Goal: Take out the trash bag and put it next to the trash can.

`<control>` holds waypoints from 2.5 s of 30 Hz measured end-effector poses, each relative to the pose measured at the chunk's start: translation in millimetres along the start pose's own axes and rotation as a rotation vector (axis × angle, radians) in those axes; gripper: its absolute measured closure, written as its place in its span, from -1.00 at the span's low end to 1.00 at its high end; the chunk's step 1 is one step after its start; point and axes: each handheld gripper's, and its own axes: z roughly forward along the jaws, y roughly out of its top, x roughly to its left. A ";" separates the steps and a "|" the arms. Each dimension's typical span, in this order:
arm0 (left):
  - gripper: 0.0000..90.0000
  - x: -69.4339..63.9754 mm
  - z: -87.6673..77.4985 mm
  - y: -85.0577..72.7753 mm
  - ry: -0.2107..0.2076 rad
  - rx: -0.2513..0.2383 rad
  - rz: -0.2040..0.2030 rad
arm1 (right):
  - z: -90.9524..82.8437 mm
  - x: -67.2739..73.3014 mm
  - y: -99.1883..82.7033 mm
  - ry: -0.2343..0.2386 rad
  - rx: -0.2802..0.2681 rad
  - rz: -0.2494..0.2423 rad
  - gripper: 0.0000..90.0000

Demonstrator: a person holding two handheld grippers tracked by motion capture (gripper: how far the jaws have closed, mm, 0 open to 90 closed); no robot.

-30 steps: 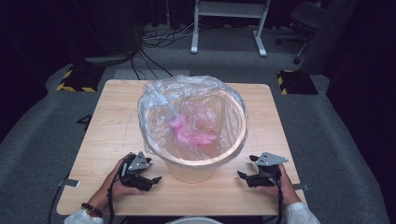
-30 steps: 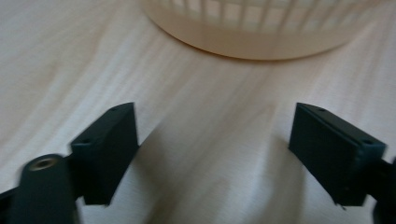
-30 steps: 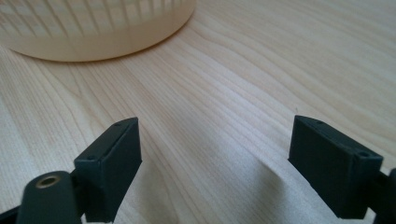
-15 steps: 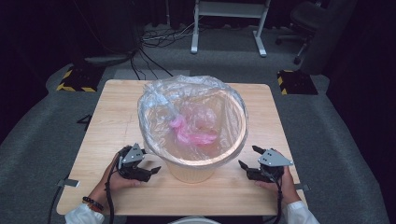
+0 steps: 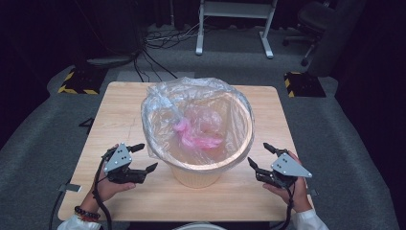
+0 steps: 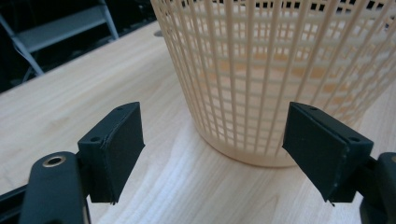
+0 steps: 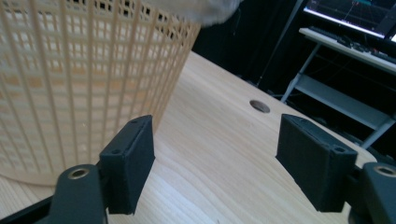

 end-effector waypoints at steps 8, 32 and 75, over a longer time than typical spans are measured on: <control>-0.65 -5.0 -7.8 22.4 0.030 -0.104 0.021 | -3.3 5.5 12.4 -0.043 -0.043 -0.043 -0.41; -0.35 -38.3 -43.2 62.1 0.128 -0.281 0.102 | -19.8 17.7 51.9 -0.103 -0.222 -0.176 -0.02; -0.25 -69.3 -44.6 65.8 0.172 -0.375 0.173 | -40.7 36.6 106.3 -0.098 -0.439 -0.288 0.76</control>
